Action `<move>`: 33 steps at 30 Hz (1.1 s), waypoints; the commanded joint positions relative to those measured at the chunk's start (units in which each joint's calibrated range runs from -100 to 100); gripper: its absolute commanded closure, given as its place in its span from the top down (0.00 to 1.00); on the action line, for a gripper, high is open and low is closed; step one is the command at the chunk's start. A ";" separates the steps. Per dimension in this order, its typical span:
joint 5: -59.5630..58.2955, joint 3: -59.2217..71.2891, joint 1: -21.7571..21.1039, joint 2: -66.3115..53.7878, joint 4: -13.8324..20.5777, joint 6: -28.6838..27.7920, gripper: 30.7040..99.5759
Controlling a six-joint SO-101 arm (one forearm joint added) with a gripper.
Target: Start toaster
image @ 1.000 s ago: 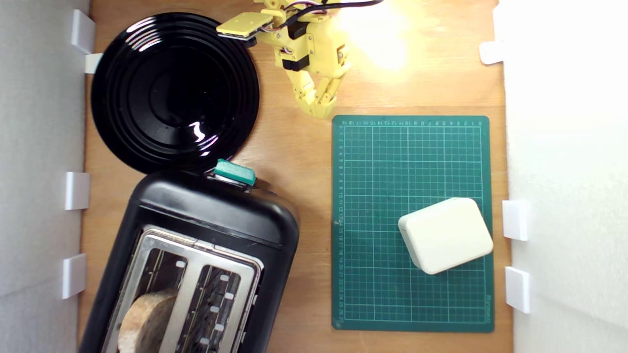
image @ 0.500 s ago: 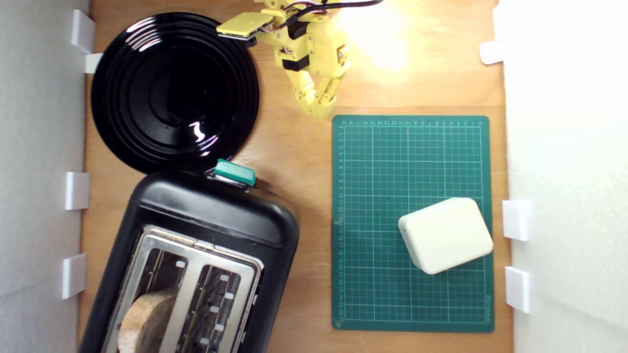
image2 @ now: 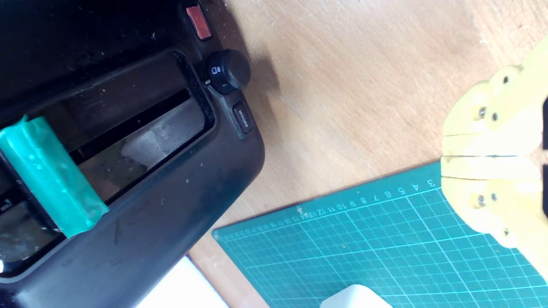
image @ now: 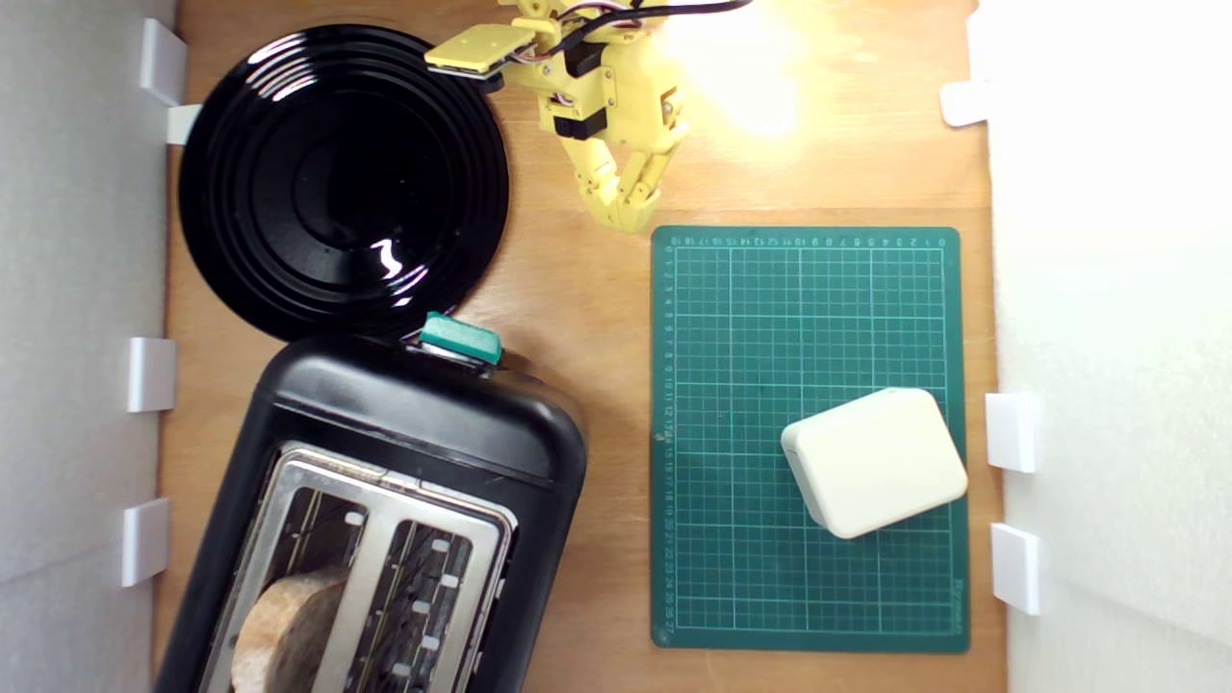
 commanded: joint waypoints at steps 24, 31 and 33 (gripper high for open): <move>0.02 -28.61 6.72 28.56 3.95 16.77 0.01; -0.40 -37.43 11.64 39.47 3.29 25.00 0.01; -0.57 -40.97 12.20 41.88 3.10 24.95 0.01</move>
